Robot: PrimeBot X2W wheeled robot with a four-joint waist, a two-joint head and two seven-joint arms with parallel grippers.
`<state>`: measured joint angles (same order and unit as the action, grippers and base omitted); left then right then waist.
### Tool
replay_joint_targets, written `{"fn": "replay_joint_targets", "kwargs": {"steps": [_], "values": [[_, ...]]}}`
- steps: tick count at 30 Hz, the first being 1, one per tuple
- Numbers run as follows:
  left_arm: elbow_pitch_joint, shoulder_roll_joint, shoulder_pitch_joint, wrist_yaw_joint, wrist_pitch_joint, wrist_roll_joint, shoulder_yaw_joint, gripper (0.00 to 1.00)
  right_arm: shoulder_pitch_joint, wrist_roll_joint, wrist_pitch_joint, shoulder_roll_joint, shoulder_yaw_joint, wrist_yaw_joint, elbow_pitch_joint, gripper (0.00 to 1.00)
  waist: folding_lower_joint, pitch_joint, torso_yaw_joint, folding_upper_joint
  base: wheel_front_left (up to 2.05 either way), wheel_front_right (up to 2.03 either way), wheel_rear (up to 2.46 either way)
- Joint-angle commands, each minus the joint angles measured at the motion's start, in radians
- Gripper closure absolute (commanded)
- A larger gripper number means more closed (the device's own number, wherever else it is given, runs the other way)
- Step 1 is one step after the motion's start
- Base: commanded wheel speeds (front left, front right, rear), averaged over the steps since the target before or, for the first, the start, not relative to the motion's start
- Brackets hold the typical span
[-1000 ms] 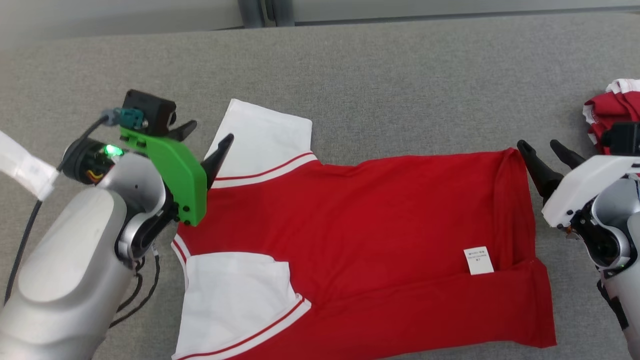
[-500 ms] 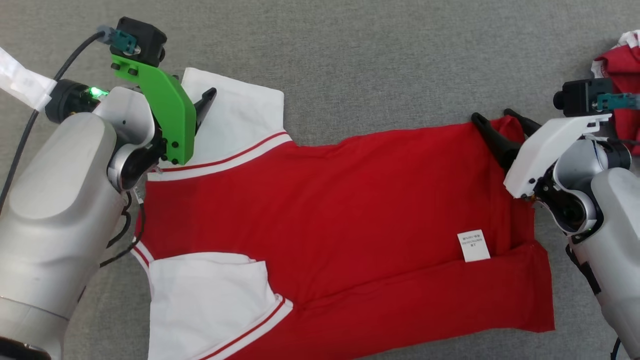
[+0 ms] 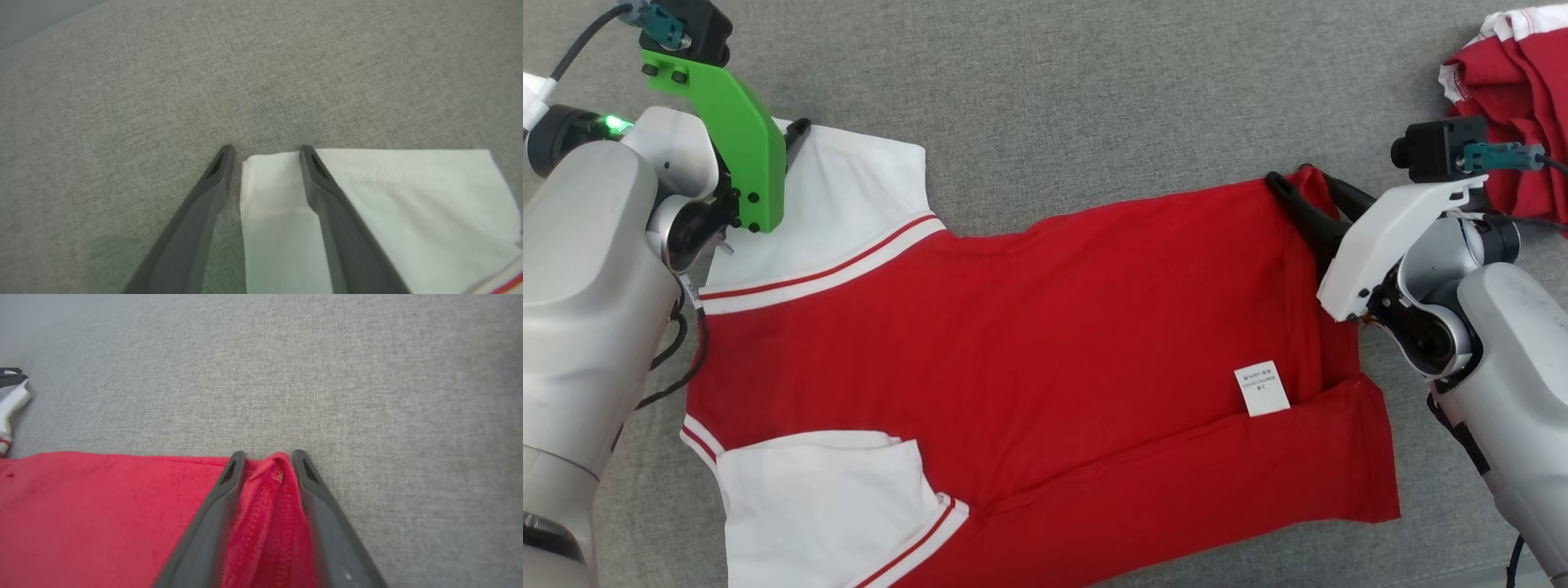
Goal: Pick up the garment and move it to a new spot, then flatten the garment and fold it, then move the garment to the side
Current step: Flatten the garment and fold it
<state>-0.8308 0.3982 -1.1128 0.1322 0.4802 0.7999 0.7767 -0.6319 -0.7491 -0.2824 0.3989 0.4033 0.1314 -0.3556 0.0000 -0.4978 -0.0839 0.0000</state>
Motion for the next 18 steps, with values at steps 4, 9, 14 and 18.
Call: {"fn": "replay_joint_targets", "kwargs": {"steps": [4,9,14,18], "values": [[-0.022,0.008,0.04,-0.004,0.037,0.046,0.038,1.0,0.029,-0.021,0.016,0.009,0.028,-0.001,-0.028,1.0,0.0,0.028,0.012,0.0,0.0,0.0,0.0],[0.011,0.026,0.013,-0.003,-0.03,0.057,0.067,1.0,0.018,-0.03,0.06,0.014,0.037,-0.001,-0.035,1.0,0.0,0.049,0.024,0.0,0.0,0.0,0.0],[0.019,0.021,0.016,-0.003,-0.079,0.088,0.089,1.0,0.022,-0.038,0.114,0.013,0.042,-0.001,-0.062,1.0,0.0,0.08,0.034,0.0,0.0,0.0,0.0],[0.02,0.041,0.019,-0.003,-0.095,0.105,0.118,1.0,0.03,-0.034,0.152,0.019,0.044,-0.001,-0.097,1.0,0.0,0.112,0.044,0.0,0.0,0.0,0.0]]}}
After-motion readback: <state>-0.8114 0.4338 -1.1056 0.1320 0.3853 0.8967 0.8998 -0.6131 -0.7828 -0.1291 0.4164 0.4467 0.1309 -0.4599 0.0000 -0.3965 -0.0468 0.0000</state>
